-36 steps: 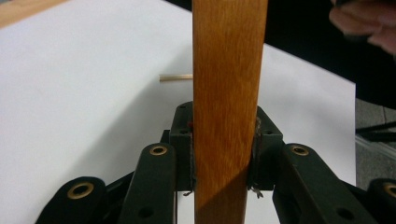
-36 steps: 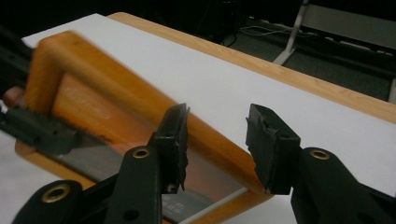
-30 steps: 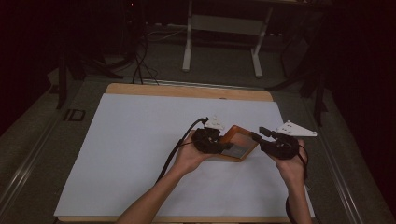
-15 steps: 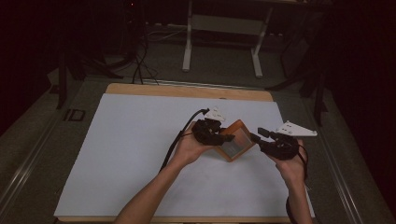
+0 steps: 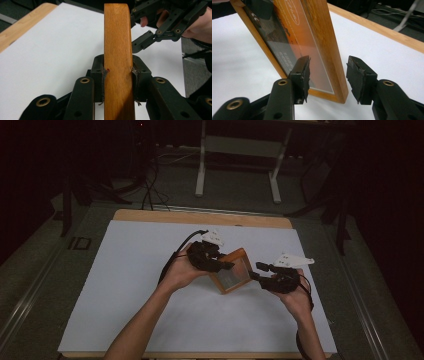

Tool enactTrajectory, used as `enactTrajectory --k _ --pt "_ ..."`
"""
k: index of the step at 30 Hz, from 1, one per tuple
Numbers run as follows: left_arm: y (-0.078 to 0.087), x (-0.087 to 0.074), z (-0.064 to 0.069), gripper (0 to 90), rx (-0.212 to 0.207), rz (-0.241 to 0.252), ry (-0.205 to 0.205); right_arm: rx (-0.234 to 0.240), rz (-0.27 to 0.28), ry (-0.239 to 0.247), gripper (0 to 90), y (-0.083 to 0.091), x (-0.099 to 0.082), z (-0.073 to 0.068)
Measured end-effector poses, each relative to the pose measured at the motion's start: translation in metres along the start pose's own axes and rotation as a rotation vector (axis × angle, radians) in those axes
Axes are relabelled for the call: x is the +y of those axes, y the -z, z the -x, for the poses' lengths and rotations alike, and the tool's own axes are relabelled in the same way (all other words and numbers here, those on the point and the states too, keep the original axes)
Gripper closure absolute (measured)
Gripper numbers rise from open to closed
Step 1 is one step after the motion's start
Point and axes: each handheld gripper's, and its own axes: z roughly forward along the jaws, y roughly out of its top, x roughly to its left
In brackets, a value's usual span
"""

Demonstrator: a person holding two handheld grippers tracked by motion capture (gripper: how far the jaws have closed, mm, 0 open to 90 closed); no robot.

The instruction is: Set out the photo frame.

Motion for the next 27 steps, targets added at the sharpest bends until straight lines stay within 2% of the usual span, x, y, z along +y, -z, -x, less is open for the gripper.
enactTrajectory --k 2,4,5,9,15,19,23,25,27 --pt "0.000 -0.003 0.001 69.2 -0.013 -0.021 -0.024 0.022 -0.004 0.014 51.6 -0.006 0.002 -0.004" --pt "0.000 -0.003 0.001 69.1 -0.013 -0.021 -0.024 0.030 -0.002 0.018 51.5 -0.007 0.003 -0.004" --pt "-0.004 -0.005 0.001 69.0 -0.013 -0.041 -0.049 0.046 0.002 0.029 51.0 -0.009 0.005 -0.006" --pt "-0.005 -0.007 0.000 68.8 -0.040 -0.009 -0.059 0.076 0.005 0.042 50.0 -0.014 0.006 -0.005" --pt "-0.008 -0.006 0.001 68.3 -0.056 -0.001 -0.081 0.101 0.008 0.045 45.3 -0.020 0.008 -0.001" --pt "-0.009 -0.007 0.002 67.8 -0.082 0.007 -0.098 0.161 0.022 0.084 39.9 -0.023 0.013 -0.001" --pt "-0.009 -0.009 0.001 66.8 -0.095 0.021 -0.085 0.183 0.028 0.117 41.4 -0.026 0.015 -0.003" --pt "-0.009 -0.010 0.000 62.8 -0.100 0.031 -0.076 0.184 0.030 0.122 42.2 -0.026 0.016 -0.004" --pt "-0.009 -0.012 -0.001 59.7 -0.096 0.036 -0.061 0.170 0.026 0.128 38.9 -0.027 0.016 -0.006"
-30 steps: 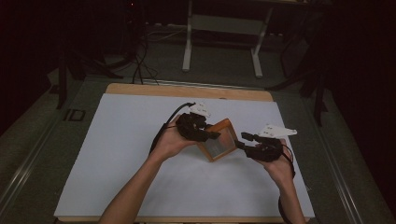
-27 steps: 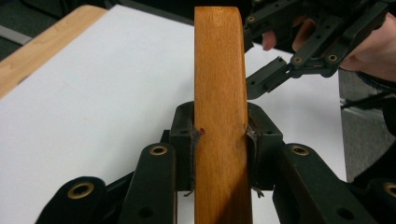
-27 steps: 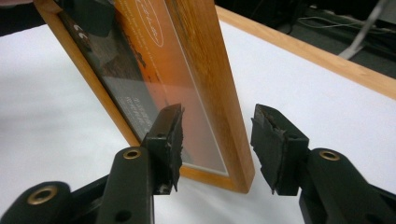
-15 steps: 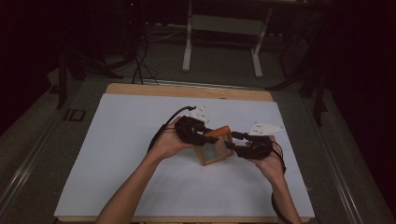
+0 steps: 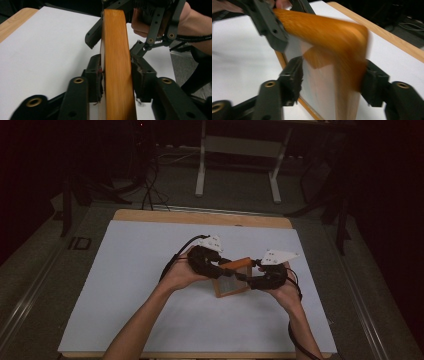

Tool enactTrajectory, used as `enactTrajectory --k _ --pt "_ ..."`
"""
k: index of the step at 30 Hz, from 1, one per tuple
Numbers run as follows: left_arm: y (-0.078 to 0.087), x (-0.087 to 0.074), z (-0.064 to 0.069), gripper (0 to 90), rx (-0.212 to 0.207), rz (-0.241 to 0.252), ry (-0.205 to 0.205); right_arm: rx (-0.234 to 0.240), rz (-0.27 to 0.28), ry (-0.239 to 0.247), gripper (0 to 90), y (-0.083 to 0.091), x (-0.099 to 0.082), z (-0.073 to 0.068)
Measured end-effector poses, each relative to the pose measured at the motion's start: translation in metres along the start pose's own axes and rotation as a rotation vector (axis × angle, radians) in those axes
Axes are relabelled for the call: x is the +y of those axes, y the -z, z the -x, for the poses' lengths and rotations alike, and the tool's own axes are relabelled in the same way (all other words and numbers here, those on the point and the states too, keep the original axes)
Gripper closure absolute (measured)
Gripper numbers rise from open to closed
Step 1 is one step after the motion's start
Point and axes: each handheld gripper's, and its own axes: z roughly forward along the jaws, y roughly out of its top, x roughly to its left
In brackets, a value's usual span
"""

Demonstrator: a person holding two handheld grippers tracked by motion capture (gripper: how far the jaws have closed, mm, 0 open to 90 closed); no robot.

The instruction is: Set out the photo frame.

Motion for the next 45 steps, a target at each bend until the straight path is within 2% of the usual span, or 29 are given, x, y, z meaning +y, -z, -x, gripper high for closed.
enactTrajectory --k 3,5,7,8,11,12,14,16,17,20,23,24,26,30,31,34,36,37,42,45 --pt "0.001 -0.003 -0.002 56.8 0.014 0.003 0.015 -0.026 -0.008 -0.012 43.7 0.003 -0.005 0.002" --pt "0.007 -0.008 -0.006 52.8 0.015 0.048 0.042 -0.032 -0.001 -0.016 48.7 0.006 -0.008 0.003" --pt "0.007 -0.008 -0.006 51.2 0.015 0.048 0.042 -0.032 0.000 -0.018 48.7 0.007 -0.009 0.003" --pt "0.013 -0.015 -0.007 49.4 0.032 0.078 0.061 -0.027 0.004 -0.013 52.4 0.009 -0.010 0.003" --pt "0.018 -0.021 -0.007 46.9 0.045 0.095 0.071 -0.017 0.009 -0.006 55.5 0.010 -0.010 0.003" --pt "0.022 -0.028 -0.008 46.4 0.048 0.119 0.088 -0.006 0.011 0.010 57.4 0.011 -0.009 0.001" --pt "0.024 -0.032 -0.009 45.0 0.047 0.129 0.093 -0.009 0.007 0.027 58.9 0.011 -0.007 0.000" --pt "0.026 -0.048 -0.012 43.9 0.053 0.166 0.129 -0.012 0.006 0.030 60.1 0.011 -0.006 -0.001" --pt "0.026 -0.048 -0.012 43.9 0.053 0.166 0.129 -0.012 0.006 0.030 60.1 0.011 -0.006 -0.001" --pt "0.023 -0.066 -0.016 43.9 0.059 0.202 0.172 -0.013 0.014 0.025 61.3 0.011 -0.007 -0.001" --pt "0.012 -0.077 -0.020 43.9 0.064 0.195 0.206 -0.009 0.020 0.023 62.0 0.010 -0.007 -0.001" --pt "0.012 -0.077 -0.020 43.9 0.064 0.195 0.206 -0.009 0.020 0.023 62.0 0.010 -0.007 -0.001" --pt "-0.001 -0.083 -0.022 44.1 0.056 0.175 0.225 -0.002 0.024 0.032 62.9 0.010 -0.006 -0.002" --pt "-0.014 -0.084 -0.021 46.4 0.053 0.139 0.213 0.010 0.026 0.044 64.1 0.011 -0.006 -0.004" --pt "-0.020 -0.085 -0.021 46.4 0.037 0.135 0.209 0.014 0.026 0.048 64.4 0.011 -0.006 -0.005" --pt "-0.022 -0.085 -0.020 52.8 0.002 0.133 0.200 0.023 0.023 0.057 64.9 0.013 -0.008 -0.005" --pt "-0.023 -0.084 -0.018 55.8 0.005 0.128 0.189 0.027 0.023 0.058 64.9 0.014 -0.009 -0.004" --pt "-0.022 -0.084 -0.016 55.8 0.007 0.122 0.163 0.029 0.024 0.056 64.9 0.015 -0.009 -0.003" --pt "-0.020 -0.083 -0.011 65.6 0.000 0.101 0.101 0.025 0.015 0.037 59.5 0.017 -0.015 0.000" --pt "-0.020 -0.082 -0.008 67.0 0.012 0.097 0.074 0.032 0.024 0.031 59.0 0.017 -0.018 0.001"
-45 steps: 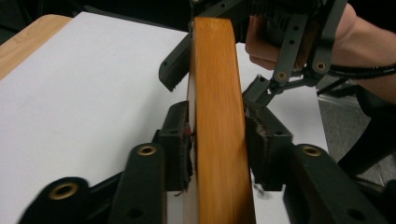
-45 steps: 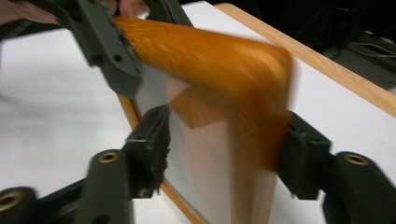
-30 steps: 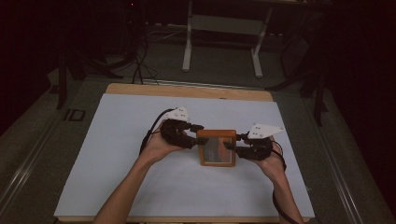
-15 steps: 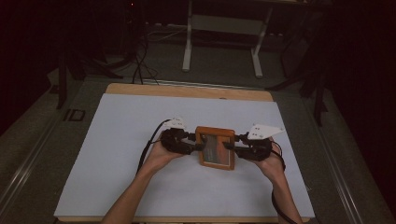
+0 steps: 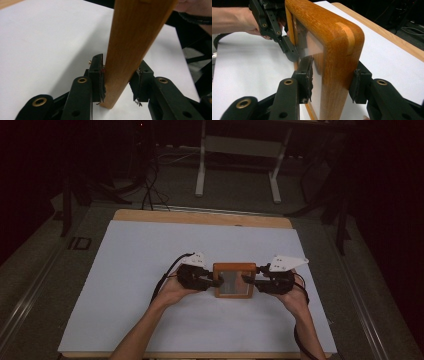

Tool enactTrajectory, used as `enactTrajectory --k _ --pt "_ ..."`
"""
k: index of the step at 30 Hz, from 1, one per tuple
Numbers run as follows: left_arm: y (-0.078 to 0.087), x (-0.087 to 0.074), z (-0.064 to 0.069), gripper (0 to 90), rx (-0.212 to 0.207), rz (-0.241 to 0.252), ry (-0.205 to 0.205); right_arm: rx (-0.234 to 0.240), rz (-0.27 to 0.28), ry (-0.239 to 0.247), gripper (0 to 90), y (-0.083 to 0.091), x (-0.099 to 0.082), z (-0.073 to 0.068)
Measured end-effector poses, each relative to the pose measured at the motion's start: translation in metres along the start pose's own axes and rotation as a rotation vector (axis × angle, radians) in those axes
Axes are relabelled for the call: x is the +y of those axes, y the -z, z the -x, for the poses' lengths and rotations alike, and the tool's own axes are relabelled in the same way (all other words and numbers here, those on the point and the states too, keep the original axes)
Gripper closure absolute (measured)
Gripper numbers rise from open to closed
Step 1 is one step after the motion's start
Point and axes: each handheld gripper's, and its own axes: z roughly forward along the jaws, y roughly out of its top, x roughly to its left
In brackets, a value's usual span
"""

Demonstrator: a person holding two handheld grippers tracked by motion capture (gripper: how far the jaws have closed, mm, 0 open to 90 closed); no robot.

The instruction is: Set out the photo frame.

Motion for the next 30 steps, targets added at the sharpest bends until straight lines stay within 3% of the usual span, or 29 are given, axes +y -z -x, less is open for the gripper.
enactTrajectory --k 8,13,24,30 --pt "-0.001 0.000 0.003 67.9 0.015 0.001 -0.036 0.046 0.002 -0.037 59.0 0.001 -0.010 0.006" --pt "0.001 -0.003 -0.001 68.4 0.014 0.012 -0.013 0.045 -0.072 -0.051 59.2 -0.009 -0.024 0.009" --pt "0.001 -0.002 -0.002 68.4 0.018 0.016 -0.007 0.031 -0.077 -0.034 61.8 -0.010 -0.025 0.010" --pt "0.008 -0.002 -0.002 68.6 0.012 -0.001 -0.005 0.048 -0.073 -0.050 62.6 -0.012 -0.025 0.009"
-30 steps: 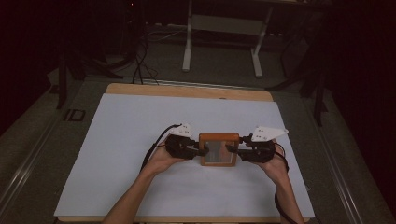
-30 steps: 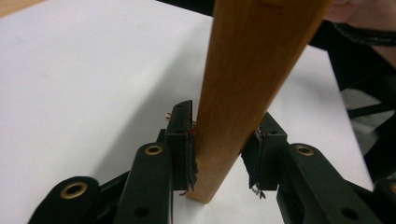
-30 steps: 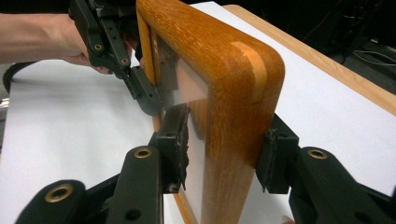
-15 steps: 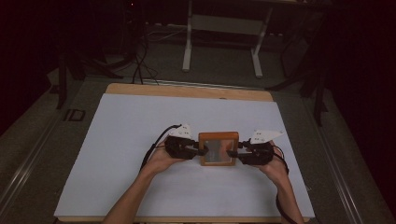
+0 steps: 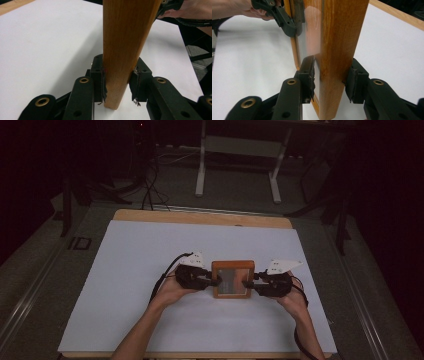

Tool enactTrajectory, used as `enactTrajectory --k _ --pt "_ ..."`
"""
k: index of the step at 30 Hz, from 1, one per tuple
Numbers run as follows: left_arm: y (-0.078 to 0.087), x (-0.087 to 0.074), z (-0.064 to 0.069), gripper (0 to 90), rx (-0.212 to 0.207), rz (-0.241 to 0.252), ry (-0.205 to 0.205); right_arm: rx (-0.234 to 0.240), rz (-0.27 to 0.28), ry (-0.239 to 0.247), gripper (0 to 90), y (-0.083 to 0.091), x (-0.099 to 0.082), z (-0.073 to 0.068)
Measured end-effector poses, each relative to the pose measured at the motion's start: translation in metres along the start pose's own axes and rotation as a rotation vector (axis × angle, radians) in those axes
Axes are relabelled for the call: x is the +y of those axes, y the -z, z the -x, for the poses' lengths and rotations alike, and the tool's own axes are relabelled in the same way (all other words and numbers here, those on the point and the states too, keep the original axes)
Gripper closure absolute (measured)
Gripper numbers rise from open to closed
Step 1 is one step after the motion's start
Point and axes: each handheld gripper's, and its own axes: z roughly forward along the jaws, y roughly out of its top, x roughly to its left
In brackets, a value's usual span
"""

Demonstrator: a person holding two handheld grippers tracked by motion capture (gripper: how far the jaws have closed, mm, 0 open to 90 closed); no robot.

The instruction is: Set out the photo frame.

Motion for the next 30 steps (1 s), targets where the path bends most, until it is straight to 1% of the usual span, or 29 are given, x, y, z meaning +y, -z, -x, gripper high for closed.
enactTrajectory --k 5,6,8,10,11,14,16,19,21,23,24,25,28,29,30 --pt "0.012 -0.001 0.000 68.6 0.003 0.020 0.013 0.028 0.031 -0.017 63.0 -0.005 0.003 -0.002" --pt "0.012 -0.001 0.000 68.5 0.003 0.020 0.013 0.028 0.034 -0.020 63.1 -0.006 0.004 -0.003" --pt "0.019 -0.002 0.001 68.4 0.011 0.023 0.018 0.029 0.038 -0.016 63.0 -0.008 0.007 -0.005" --pt "0.019 -0.002 0.001 68.3 0.011 0.023 0.018 0.031 0.041 -0.016 63.0 -0.009 0.008 -0.006" --pt "0.026 -0.004 0.002 68.2 0.016 0.034 0.033 0.034 0.047 -0.023 63.1 -0.012 0.011 -0.009" --pt "0.033 -0.006 0.001 67.4 0.023 0.035 0.053 0.040 0.051 -0.036 63.2 -0.016 0.014 -0.012" --pt "0.038 -0.009 0.001 67.0 0.028 0.039 0.075 0.044 0.052 -0.045 63.3 -0.020 0.016 -0.015" --pt "0.045 -0.013 0.002 66.6 0.036 0.034 0.091 0.060 0.051 -0.068 63.4 -0.027 0.018 -0.019" --pt "0.051 -0.018 0.002 66.2 0.043 0.032 0.110 0.071 0.049 -0.083 63.6 -0.033 0.019 -0.021" --pt "0.053 -0.020 0.001 65.7 0.046 0.033 0.113 0.079 0.049 -0.089 63.8 -0.036 0.019 -0.022" --pt "0.058 -0.025 -0.001 65.7 0.052 0.038 0.138 0.083 0.048 -0.092 64.0 -0.038 0.020 -0.023" --pt "0.059 -0.028 -0.002 65.0 0.056 0.041 0.151 0.097 0.039 -0.107 64.4 -0.046 0.020 -0.024" --pt "0.061 -0.035 -0.004 64.5 0.058 0.041 0.180 0.112 0.034 -0.127 64.5 -0.054 0.020 -0.024" --pt "0.061 -0.036 -0.004 64.4 0.060 0.036 0.186 0.115 0.027 -0.134 64.5 -0.057 0.019 -0.025" --pt "0.061 -0.038 -0.005 64.2 0.064 0.044 0.189 0.114 0.020 -0.133 64.2 -0.059 0.018 -0.025"
